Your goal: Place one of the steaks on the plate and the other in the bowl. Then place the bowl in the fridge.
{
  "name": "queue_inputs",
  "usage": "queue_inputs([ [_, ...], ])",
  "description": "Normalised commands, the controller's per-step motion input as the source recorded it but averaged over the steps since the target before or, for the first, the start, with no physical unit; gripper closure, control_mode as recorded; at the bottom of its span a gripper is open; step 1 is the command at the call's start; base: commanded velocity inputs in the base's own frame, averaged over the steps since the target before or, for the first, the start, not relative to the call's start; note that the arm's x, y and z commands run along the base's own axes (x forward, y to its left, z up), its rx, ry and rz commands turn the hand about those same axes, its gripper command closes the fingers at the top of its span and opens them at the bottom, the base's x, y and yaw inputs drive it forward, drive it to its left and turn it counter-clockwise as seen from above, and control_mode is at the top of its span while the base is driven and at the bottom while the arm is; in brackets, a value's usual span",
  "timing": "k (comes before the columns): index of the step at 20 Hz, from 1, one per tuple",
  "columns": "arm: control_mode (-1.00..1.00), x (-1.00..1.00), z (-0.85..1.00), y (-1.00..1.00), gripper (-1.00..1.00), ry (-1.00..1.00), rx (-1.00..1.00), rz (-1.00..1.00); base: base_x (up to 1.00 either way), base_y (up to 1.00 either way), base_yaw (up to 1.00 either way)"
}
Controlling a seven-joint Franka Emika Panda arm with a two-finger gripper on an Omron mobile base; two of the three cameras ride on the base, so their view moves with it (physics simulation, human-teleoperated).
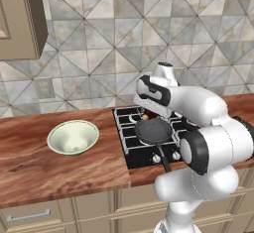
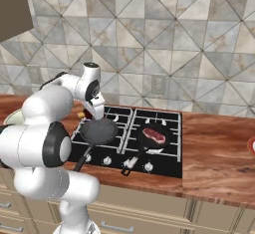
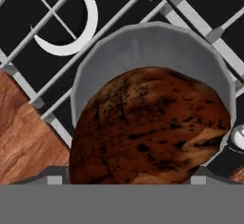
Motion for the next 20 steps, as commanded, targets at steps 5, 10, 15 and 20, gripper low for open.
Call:
queue_inputs([
  [5,-1.0,0.0,0.02,0.69,1.0,-0.1,0.0,0.15,0.0,0.0,0.0],
  [10,-1.0,0.0,0.0,0.78,1.0,-0.01,0.0,0.19,0.0,0.0,0.0],
  [15,-1.0,0.09,0.0,0.88,1.0,0.0,0.0,0.3,0.0,0.0,0.0],
  [20,-1.0,0.07,0.0,0.87,1.0,0.0,0.0,0.33,0.0,0.0,0.0],
])
